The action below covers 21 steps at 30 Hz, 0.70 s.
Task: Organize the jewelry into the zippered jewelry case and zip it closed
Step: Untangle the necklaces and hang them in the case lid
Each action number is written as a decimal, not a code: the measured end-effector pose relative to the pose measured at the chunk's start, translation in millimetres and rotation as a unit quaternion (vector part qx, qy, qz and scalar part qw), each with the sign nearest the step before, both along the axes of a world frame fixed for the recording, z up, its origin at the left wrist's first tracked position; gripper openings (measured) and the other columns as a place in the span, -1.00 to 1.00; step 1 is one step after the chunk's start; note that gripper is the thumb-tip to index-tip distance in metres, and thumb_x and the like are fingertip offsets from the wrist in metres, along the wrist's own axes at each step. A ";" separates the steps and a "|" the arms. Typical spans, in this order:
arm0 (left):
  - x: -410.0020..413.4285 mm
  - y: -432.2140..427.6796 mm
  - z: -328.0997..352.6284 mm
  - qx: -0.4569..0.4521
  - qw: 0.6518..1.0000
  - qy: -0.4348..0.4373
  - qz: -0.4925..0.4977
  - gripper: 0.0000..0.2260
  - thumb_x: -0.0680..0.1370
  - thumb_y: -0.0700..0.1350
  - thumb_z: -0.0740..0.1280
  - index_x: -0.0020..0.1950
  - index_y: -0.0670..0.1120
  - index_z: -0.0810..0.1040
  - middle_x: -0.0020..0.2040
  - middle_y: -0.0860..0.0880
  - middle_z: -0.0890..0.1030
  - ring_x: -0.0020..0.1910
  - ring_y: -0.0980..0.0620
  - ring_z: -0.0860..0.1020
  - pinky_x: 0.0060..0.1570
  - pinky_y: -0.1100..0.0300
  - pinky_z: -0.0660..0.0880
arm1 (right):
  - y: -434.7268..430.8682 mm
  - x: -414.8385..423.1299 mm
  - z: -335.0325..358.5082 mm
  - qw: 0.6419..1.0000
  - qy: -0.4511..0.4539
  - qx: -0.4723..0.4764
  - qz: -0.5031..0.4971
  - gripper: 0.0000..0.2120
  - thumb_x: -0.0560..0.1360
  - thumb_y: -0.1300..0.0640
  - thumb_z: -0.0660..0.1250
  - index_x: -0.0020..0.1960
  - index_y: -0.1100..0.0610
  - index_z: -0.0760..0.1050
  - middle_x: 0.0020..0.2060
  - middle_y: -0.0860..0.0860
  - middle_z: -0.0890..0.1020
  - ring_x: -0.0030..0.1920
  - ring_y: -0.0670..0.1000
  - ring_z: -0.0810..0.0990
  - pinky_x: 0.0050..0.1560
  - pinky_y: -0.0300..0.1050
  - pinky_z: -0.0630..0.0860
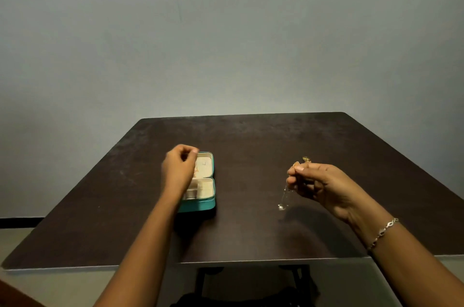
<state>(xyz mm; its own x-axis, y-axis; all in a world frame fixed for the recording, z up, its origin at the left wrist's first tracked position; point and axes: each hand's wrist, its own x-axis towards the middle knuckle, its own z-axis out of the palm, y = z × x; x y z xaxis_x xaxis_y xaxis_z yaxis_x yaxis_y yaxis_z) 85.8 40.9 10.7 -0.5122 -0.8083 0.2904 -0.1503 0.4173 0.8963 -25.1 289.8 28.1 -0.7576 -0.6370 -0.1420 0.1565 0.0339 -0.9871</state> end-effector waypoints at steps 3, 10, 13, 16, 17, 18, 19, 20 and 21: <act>6.0 -35.3 -16.2 -0.045 0.991 -0.093 0.089 -0.73 0.58 0.03 0.19 0.04 -0.14 0.54 -0.01 -0.16 0.60 0.05 -0.15 0.52 0.03 -0.08 0.50 | -1.6 2.6 -1.0 1.000 -0.018 -0.006 0.010 -0.83 0.53 0.20 0.21 -0.12 0.23 0.55 -0.37 0.05 0.61 -0.31 -0.02 0.59 -0.15 -0.15 0.43; 4.7 -83.1 -48.1 0.035 0.972 -0.217 0.089 -0.62 0.54 0.17 0.20 0.00 -0.14 0.50 0.02 -0.16 0.58 0.00 -0.14 0.52 -0.01 0.01 0.46 | -3.3 5.0 -2.4 0.999 -0.036 -0.005 0.020 -0.84 0.52 0.25 0.21 -0.11 0.26 0.56 -0.39 0.07 0.59 -0.32 0.01 0.56 -0.11 -0.11 0.47; 2.2 -89.2 -56.8 0.060 0.970 -0.224 0.068 -0.61 0.51 0.18 0.24 0.01 -0.15 0.54 0.00 -0.15 0.61 -0.03 -0.11 0.55 0.00 -0.01 0.51 | -4.3 4.8 -4.1 0.999 -0.029 0.002 0.020 -0.83 0.52 0.25 0.22 -0.13 0.25 0.57 -0.40 0.07 0.58 -0.32 0.01 0.56 -0.07 -0.09 0.44; -1.6 -90.0 -61.4 0.040 0.966 -0.250 0.052 -0.63 0.51 0.15 0.27 0.02 -0.14 0.58 0.00 -0.14 0.63 -0.02 -0.11 0.56 -0.01 0.02 0.51 | -6.0 4.2 -5.9 0.999 -0.029 -0.002 0.026 -0.81 0.51 0.25 0.22 -0.16 0.24 0.59 -0.39 0.07 0.57 -0.34 -0.02 0.55 -0.05 -0.08 0.42; -3.2 -89.6 -62.2 0.030 0.964 -0.261 0.052 -0.64 0.51 0.14 0.27 0.03 -0.13 0.58 0.01 -0.14 0.63 0.00 -0.11 0.55 -0.02 0.03 0.49 | -6.4 4.2 -6.1 0.999 -0.028 -0.002 0.027 -0.81 0.51 0.25 0.22 -0.17 0.23 0.59 -0.39 0.07 0.57 -0.35 -0.02 0.55 -0.06 -0.08 0.42; -4.7 -88.6 -62.3 0.022 0.962 -0.269 0.050 -0.65 0.51 0.13 0.27 0.06 -0.13 0.58 0.03 -0.14 0.62 0.02 -0.11 0.55 -0.02 0.04 0.48 | -6.6 4.4 -6.1 0.999 -0.025 0.000 0.029 -0.81 0.51 0.25 0.23 -0.17 0.23 0.60 -0.39 0.07 0.58 -0.35 -0.02 0.56 -0.07 -0.09 0.43; -6.1 -88.6 -63.0 0.017 0.960 -0.277 0.047 -0.66 0.51 0.12 0.28 0.07 -0.12 0.58 0.04 -0.13 0.62 0.03 -0.11 0.55 -0.02 0.04 0.49 | -7.2 4.7 -5.9 0.999 -0.022 0.003 0.030 -0.82 0.51 0.25 0.23 -0.16 0.23 0.60 -0.40 0.07 0.58 -0.35 -0.02 0.56 -0.08 -0.09 0.45; -7.5 -88.9 -64.3 0.014 0.958 -0.284 0.043 -0.68 0.51 0.10 0.29 0.08 -0.11 0.57 0.04 -0.13 0.62 0.03 -0.11 0.54 0.00 0.03 0.50 | -7.6 4.8 -5.6 0.999 -0.020 0.006 0.029 -0.82 0.51 0.25 0.23 -0.15 0.24 0.60 -0.40 0.07 0.58 -0.35 -0.03 0.57 -0.09 -0.10 0.46; -8.5 -88.8 -65.2 0.011 0.957 -0.289 0.038 -0.70 0.50 0.08 0.30 0.08 -0.11 0.57 0.04 -0.13 0.62 0.03 -0.11 0.55 0.01 0.02 0.51 | -8.1 4.9 -4.8 0.999 -0.018 0.006 0.028 -0.82 0.51 0.25 0.23 -0.14 0.25 0.60 -0.40 0.07 0.58 -0.35 -0.03 0.57 -0.10 -0.11 0.47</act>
<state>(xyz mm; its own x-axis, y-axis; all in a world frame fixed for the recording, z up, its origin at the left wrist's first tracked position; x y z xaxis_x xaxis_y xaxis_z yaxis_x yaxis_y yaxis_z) 77.3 -47.9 -54.5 -0.5211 -0.8525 -0.0407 -0.6523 0.3671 0.6631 -20.2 281.7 23.3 -0.7144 -0.6771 -0.1765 0.1902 0.0548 -0.9802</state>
